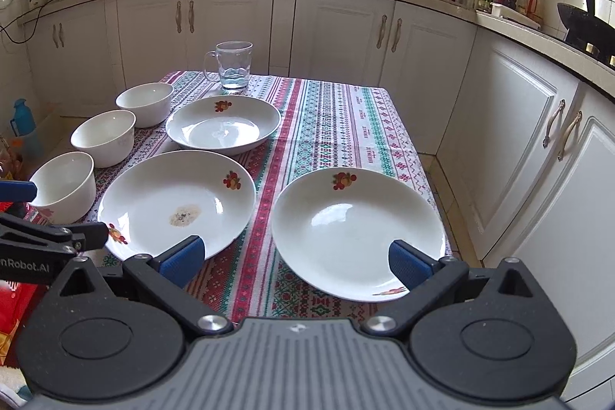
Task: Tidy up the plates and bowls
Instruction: 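Reach the left gripper to the rim of the deep white flower plate and grasp it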
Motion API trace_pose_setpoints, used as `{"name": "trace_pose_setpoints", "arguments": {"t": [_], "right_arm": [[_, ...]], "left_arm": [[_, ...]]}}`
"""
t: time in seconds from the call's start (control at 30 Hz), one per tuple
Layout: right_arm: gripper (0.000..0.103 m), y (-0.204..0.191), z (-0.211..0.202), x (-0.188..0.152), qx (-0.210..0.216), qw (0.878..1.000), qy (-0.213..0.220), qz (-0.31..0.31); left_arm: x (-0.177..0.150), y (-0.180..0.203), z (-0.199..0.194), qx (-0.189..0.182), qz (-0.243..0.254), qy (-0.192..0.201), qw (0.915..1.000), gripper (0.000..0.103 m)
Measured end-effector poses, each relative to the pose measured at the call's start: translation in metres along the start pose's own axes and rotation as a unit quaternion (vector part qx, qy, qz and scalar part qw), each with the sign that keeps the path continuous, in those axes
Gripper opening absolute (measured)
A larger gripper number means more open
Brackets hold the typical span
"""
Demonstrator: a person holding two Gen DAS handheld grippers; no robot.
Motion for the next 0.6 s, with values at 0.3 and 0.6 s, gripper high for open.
{"name": "trace_pose_setpoints", "arguments": {"t": [0.3,0.6], "right_arm": [[0.103,0.035,0.021,-0.019,0.014,1.000,-0.011,-0.010],[0.103,0.050,0.046,-0.054,0.047,0.998,-0.027,-0.019]], "left_arm": [[0.019,0.020,0.023,-0.031,0.045,-0.009,0.9985,0.102],[0.031,0.067,0.052,-0.083,0.089,-0.020,0.9924,0.102]]}}
Point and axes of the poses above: each gripper's, at about its wrist camera, not at the fingertips, and z roughly the way its jaws point, y to its right, x to its top, the point moved 9 cm from there along z, roughly the way its jaws point, and after that the axes turned 14 degrees about -z, right-handed, at the moved point
